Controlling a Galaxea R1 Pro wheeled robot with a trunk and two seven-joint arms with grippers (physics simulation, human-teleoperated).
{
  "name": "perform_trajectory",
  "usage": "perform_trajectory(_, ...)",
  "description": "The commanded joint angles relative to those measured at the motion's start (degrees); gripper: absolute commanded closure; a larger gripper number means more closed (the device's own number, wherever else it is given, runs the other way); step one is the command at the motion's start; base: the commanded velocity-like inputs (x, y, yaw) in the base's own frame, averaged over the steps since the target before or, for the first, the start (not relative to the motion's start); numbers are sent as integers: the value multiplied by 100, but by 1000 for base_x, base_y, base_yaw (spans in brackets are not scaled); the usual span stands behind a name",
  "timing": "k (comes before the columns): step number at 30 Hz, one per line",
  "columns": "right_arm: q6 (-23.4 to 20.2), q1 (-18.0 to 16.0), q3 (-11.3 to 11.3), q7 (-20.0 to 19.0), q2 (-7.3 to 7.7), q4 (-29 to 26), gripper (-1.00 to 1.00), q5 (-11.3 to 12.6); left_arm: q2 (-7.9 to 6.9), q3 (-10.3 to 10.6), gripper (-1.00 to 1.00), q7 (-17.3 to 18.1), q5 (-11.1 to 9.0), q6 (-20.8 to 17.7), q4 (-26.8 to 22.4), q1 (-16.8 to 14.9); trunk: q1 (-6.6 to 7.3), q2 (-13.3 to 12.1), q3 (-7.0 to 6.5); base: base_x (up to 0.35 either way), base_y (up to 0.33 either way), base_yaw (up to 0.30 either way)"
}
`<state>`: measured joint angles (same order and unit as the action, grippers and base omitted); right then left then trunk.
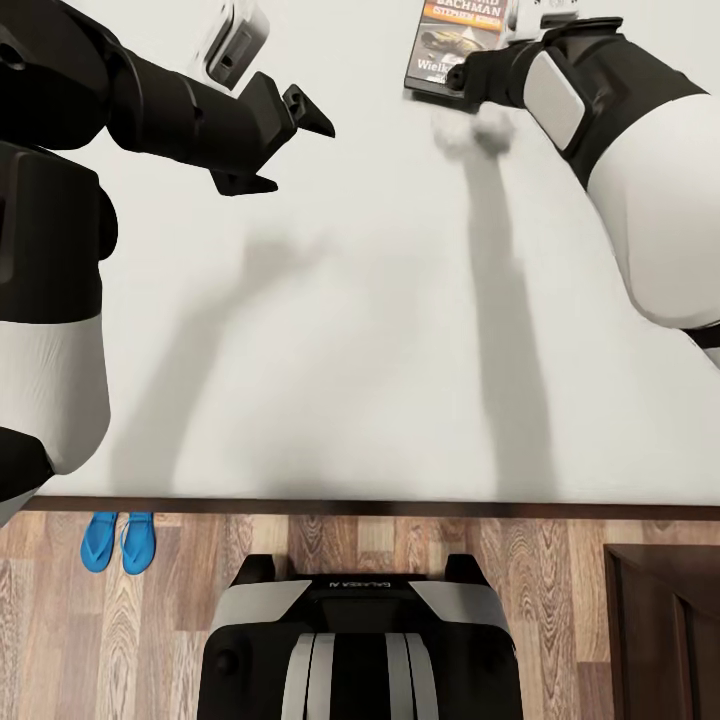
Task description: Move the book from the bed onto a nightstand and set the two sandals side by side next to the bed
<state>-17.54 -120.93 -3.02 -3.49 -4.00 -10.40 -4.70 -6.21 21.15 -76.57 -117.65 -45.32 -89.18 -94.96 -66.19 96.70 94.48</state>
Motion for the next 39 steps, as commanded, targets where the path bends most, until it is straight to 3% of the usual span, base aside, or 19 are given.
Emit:
perform_trajectory(1, -36, -36, -34, -29, 10, -22, -100, -50, -3, 3, -100, -44, -30, -46, -3, -5, 0, 1, 2, -5, 0, 0)
perform_trajectory(12, -137, -360, -31, -71, 47, -308, -100, -45, -9, 0, -100, -45, -30, -48, -3, 27, 0, 1, 2, -2, 0, 0)
perform_trajectory(23, -853, -373, -8, -92, 55, -890, -100, -40, 1, 5, -100, -42, -28, -52, -6, 57, 0, 1, 2, 34, 3, 0)
perform_trajectory(39, -914, -283, 11, -99, 49, -953, -100, -53, -2, 18, -100, -45, -27, -55, -9, 56, 0, 1, 2, 161, 2, 0)
